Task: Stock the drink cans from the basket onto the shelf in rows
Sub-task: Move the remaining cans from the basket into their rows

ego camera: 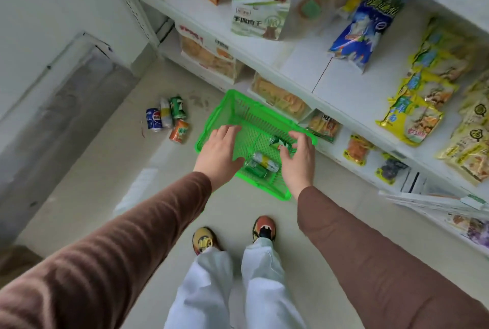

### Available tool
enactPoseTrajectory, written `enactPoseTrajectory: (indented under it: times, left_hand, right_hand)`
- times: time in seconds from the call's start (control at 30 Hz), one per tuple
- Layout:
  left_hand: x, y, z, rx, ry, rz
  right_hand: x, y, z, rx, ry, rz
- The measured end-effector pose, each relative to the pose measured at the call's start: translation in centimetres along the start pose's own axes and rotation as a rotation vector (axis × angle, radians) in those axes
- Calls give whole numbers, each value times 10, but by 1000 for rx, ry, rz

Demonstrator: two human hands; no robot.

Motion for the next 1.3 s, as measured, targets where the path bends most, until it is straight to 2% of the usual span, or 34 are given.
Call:
enactPoseTrajectory:
  times: [0.2,0.37,0.57,0.77,0.9,1.0,1.23,1.3]
  left_hand:
    - [51,-28,-134,129,-27,106]
    - [87,-67,-233,221,-73,162]
    - [117,-107,-325,326,-192,115]
    - [144,-140,-386,455,-291,92]
    - [156,-156,-411,528,-326,73]
    - [159,-165,-418,508,-329,39]
    - [167,-169,-416,486,-358,35]
    - [164,-165,-405,487,-360,51]
  right_hand:
    - [-143,-24,-90,215,70,-219]
    - [-244,-35,-160,387,120,-328]
    - [-327,-49,-227,586,272,-362]
    - [-372,-67,-285,759,516,-279]
    - [-389,-73,-309,723,657,-274]
    - [-399,-72,-321,679,727,-284]
    - [-394,-79,-321,585,620,-257]
    - [-385,-76,-308,568,527,-314]
Point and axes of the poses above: each hand's wrist, its own y-axis away from the middle knuckle, its own z-axis out of the back of the hand, x = y × z, the point moved 6 cm from there along -y, towards the middle knuckle, and after that the axes turned 5 degrees about -y, right-handed, at the moved point
